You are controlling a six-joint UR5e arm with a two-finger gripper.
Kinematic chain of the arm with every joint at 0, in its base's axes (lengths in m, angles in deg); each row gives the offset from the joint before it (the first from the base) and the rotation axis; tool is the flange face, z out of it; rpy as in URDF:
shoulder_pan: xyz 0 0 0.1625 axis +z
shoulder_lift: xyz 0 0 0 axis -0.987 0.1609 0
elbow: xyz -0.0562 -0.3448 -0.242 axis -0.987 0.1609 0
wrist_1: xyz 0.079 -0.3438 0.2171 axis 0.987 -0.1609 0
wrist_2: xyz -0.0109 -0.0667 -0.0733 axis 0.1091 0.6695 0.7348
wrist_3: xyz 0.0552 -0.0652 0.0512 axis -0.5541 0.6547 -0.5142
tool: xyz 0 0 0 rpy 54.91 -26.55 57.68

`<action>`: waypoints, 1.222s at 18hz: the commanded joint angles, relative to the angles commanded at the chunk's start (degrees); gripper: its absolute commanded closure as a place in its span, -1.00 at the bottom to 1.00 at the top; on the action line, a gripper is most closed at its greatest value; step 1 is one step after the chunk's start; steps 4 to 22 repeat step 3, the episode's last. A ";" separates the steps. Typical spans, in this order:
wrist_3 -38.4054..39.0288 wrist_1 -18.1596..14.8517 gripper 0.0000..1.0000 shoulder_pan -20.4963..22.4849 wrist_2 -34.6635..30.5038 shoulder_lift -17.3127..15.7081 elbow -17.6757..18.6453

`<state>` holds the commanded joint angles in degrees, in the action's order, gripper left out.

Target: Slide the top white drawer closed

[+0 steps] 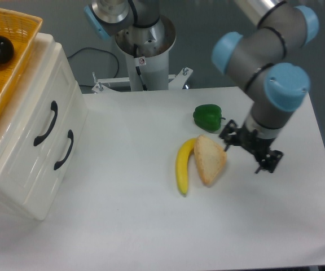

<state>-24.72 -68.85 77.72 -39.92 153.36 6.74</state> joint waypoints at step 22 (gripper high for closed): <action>-0.36 0.00 -1.00 0.79 -0.09 0.62 -0.36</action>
